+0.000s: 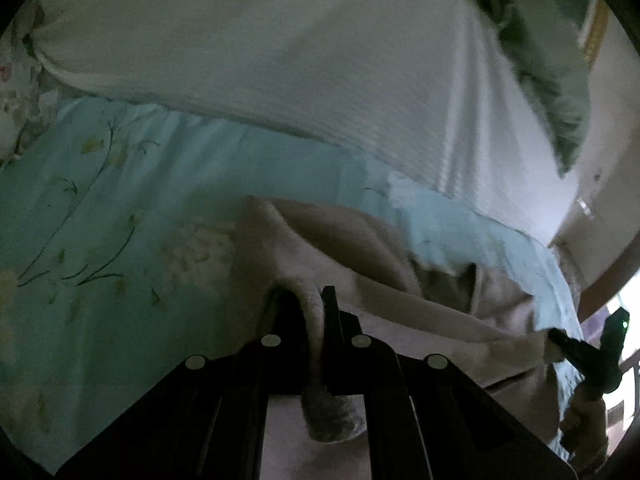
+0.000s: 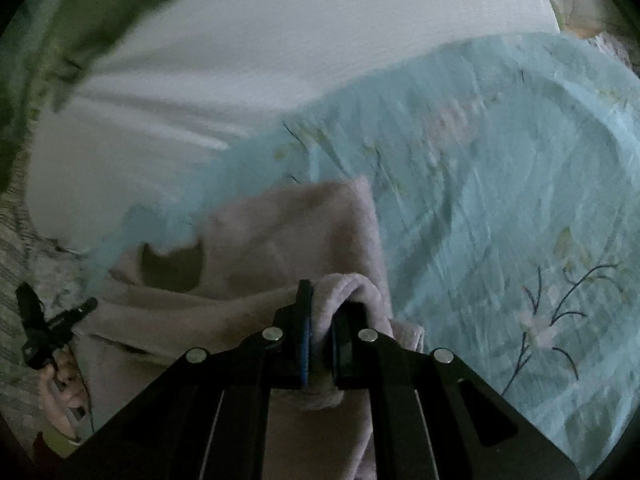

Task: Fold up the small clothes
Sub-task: 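Lay the hem over the collar with the right gripper and smooth the fold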

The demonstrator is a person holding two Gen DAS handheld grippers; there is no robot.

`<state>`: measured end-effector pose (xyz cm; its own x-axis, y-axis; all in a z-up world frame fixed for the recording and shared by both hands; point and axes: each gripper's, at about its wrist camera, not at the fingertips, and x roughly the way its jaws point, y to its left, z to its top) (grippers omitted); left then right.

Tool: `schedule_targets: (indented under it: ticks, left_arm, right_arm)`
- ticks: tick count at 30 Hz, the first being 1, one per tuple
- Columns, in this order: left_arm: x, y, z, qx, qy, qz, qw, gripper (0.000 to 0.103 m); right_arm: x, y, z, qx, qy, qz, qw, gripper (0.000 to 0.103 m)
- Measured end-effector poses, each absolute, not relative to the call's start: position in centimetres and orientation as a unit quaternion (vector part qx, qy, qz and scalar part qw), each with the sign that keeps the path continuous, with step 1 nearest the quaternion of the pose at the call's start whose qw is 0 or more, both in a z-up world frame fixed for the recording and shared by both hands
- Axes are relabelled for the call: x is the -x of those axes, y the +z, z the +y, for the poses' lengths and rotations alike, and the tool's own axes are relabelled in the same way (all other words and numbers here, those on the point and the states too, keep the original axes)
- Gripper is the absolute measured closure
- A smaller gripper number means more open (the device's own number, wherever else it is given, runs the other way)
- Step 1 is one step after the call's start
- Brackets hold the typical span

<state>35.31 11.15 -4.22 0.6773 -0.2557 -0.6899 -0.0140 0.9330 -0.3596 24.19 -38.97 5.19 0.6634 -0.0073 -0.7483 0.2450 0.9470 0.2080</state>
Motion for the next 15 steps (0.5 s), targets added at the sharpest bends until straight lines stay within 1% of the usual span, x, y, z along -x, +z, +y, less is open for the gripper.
schedule_targets:
  ticks: [2,3,6,7,8,9,10,11,13,15]
  left_arm:
    - [-36.8,-6.0,11.3,0.172,-0.055,0.417,0.891,0.097]
    - [-37.0,-6.6,11.3,0.171,-0.053,0.423,0.888,0.095]
    - [-36.7,-7.1,11.3,0.162,-0.056,0.428,0.887,0.093]
    - [-36.3,-6.9,11.4,0.162,-0.057,0.425,0.889,0.086]
    - [-35.5,-6.4,11.5,0.159,-0.055,0.419,0.892,0.080]
    - [-34.8,-5.9,11.6,0.155,-0.053,0.414,0.896,0.064]
    - [-33.6,-5.1,11.5,0.146,-0.052,0.401,0.903,0.053]
    - [-32.8,-4.6,11.4,0.142,-0.055,0.394,0.906,0.050]
    - [-30.3,-3.5,10.7,0.134,-0.081,0.384,0.910,0.050]
    - [-28.1,-3.2,9.1,0.127,-0.115,0.382,0.908,0.050]
  right_arm:
    - [-24.3,5.0,-39.4,-0.160,-0.073,0.410,0.895,0.094]
    - [-24.0,5.3,-39.5,-0.168,-0.069,0.405,0.896,0.094]
    - [-22.3,7.2,-39.4,-0.177,-0.061,0.389,0.902,0.090]
    - [-21.6,7.8,-39.3,-0.175,-0.067,0.385,0.904,0.082]
    - [-21.0,8.3,-39.2,-0.169,-0.074,0.378,0.907,0.068]
    - [-19.9,9.2,-38.6,-0.155,-0.081,0.363,0.915,0.061]
    - [-18.8,9.8,-37.9,-0.141,-0.079,0.348,0.923,0.055]
    - [-18.2,10.1,-37.2,-0.131,-0.073,0.342,0.928,0.055]
    - [-17.1,10.0,-34.7,-0.108,-0.039,0.348,0.930,0.055]
    - [-17.0,8.5,-31.5,-0.083,0.027,0.376,0.922,0.055]
